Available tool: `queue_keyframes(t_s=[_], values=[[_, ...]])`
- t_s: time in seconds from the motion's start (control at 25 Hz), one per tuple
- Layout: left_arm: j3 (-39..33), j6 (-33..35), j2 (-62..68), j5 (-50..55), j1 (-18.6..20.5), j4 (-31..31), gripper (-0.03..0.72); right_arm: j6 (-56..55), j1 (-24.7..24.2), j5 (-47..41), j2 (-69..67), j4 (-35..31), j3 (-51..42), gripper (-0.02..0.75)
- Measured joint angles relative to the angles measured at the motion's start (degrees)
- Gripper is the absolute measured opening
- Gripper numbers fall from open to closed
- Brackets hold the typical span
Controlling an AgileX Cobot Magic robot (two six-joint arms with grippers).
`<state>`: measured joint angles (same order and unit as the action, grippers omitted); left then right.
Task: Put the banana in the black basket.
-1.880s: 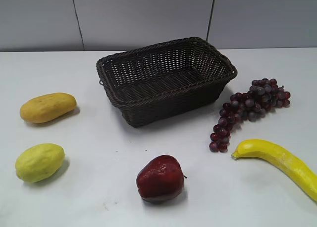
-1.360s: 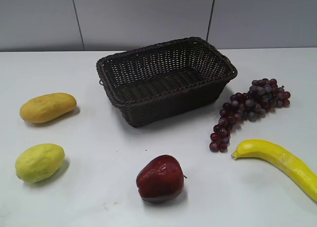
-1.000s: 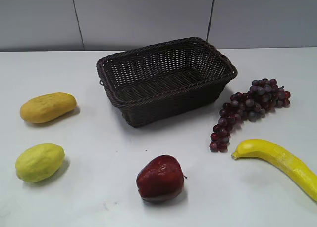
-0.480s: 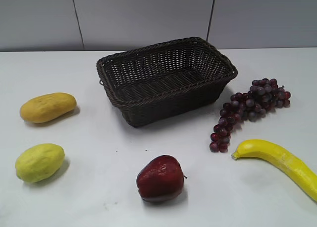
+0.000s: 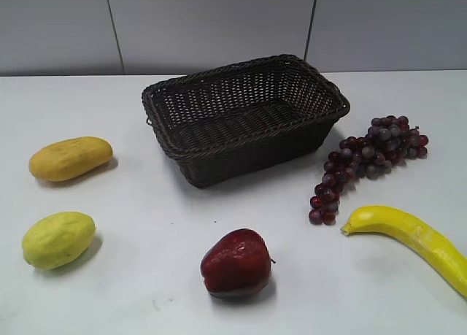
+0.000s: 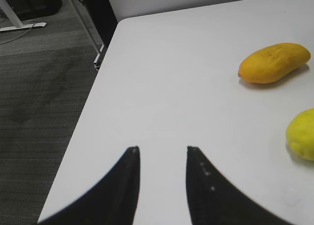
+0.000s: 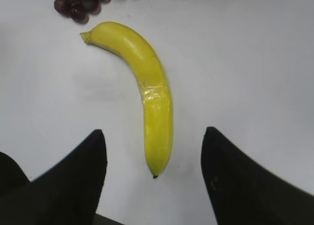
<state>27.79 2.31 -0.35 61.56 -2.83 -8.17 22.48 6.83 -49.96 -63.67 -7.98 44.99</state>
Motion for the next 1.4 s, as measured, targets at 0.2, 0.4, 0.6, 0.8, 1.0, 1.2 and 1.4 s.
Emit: queue_keyframes(t_s=[0.2,0.4,0.6,0.8,1.0,1.2,1.4], values=[[0.0,0.0,0.0,0.0,0.0,0.0,0.238,7.5,0.0,1.7,-8.8,0.1,2.2,0.489],[0.0,0.0,0.0,0.0,0.0,0.0,0.238,11.6,0.0,5.1,-15.0,0.3,2.5,0.596],[0.0,0.0,0.0,0.0,0.0,0.0,0.238,12.5,0.0,7.4,-21.8,0.3,2.5,0.646],[0.0,0.0,0.0,0.0,0.0,0.0,0.238,12.8,0.0,9.2,-27.7,0.3,2.5,0.647],[0.0,0.0,0.0,0.0,0.0,0.0,0.238,12.8,0.9,9.8,-31.8,0.1,2.6,0.647],[0.0,0.0,0.0,0.0,0.0,0.0,0.238,10.5,6.0,13.6,-34.7,2.6,2.6,0.647],[0.0,0.0,0.0,0.0,0.0,0.0,0.238,4.4,7.2,17.0,-36.5,10.1,2.6,0.646]])
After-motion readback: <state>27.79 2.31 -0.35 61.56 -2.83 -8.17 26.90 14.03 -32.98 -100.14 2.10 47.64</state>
